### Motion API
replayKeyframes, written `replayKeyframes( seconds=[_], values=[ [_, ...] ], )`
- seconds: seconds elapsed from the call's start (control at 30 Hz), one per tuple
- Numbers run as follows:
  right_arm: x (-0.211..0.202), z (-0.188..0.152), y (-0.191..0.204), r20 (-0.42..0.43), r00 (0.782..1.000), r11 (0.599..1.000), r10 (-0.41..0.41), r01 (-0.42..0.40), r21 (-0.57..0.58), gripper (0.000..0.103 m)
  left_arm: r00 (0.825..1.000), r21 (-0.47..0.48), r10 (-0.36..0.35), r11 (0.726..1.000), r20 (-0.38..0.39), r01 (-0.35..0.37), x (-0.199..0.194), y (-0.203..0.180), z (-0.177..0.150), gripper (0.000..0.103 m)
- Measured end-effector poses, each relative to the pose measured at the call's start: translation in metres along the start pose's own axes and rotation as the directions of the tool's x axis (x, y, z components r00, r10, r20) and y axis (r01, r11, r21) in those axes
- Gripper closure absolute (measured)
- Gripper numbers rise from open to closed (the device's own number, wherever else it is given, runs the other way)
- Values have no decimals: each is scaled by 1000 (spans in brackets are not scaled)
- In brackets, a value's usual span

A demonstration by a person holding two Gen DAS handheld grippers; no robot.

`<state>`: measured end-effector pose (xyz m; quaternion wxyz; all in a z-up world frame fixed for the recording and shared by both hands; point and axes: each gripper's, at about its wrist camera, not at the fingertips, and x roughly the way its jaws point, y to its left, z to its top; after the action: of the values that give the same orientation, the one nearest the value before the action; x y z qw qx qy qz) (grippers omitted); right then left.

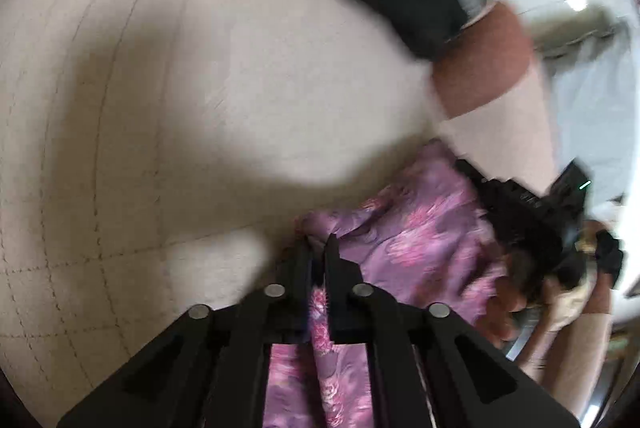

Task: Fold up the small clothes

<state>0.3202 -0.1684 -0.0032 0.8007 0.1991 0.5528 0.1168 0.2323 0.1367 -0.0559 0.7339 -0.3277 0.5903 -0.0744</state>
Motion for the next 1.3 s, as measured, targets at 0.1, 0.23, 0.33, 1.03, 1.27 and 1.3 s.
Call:
replayKeyframes(
  seconds=[0.1,0.23,0.33,1.03,1.27,1.3],
  values=[
    [-34,-15,-7,51,995,995,86,-88,48,81,1000,-32,-21,999,16,21,-7,2,-1,69],
    [-136,-80,-20,188,973,989,132,-143,46,18,987,64,49,996,153,-59,-44,-26,-14,43],
    [-185,-164,-29,183,980,997,72,-73,-6,19,980,178,69,979,185,-103,-54,-53,-40,41],
    [-173,-359,-74,-88,995,984,-44,59,170,68,995,348,87,932,46,-97,-46,-63,-114,40],
    [-257,-275,-58,230,972,997,-44,30,64,8,956,390,127,893,265,-226,-73,-78,-104,26],
    [-259,-257,-61,262,964,997,-52,37,62,8,940,400,142,878,311,-265,-77,-82,-106,25]
  ],
)
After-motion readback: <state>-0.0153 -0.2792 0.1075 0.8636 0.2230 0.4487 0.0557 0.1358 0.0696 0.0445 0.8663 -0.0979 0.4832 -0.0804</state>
